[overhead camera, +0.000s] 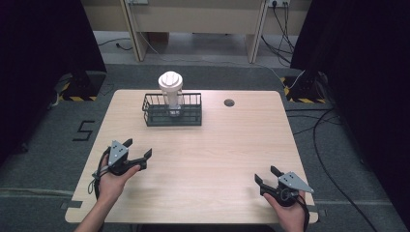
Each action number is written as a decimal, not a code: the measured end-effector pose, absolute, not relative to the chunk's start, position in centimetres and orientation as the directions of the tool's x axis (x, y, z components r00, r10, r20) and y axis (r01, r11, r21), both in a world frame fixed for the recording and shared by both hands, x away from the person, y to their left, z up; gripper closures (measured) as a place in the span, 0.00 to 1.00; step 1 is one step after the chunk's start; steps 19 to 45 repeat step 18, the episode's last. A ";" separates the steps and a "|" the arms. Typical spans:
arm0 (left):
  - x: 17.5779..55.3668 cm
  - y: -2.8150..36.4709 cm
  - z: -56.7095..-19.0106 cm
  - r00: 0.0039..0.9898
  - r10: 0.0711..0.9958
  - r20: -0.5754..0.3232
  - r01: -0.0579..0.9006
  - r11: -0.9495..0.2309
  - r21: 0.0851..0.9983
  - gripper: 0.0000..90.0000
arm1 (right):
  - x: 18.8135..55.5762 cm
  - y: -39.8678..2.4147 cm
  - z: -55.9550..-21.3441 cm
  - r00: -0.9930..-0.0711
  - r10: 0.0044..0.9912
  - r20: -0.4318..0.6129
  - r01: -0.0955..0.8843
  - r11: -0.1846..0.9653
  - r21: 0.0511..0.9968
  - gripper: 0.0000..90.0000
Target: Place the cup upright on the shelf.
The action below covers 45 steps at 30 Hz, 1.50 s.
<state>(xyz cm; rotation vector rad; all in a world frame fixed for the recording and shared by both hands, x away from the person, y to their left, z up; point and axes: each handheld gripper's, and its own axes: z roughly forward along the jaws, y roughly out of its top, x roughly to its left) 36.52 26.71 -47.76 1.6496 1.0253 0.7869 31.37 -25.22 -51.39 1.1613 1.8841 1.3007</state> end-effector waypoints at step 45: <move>33.1 28.4 -50.5 0.374 0.927 -0.017 0.279 -0.095 0.956 0.16 | 31.4 -25.2 -51.4 -0.461 0.887 0.027 0.339 0.147 0.929 0.31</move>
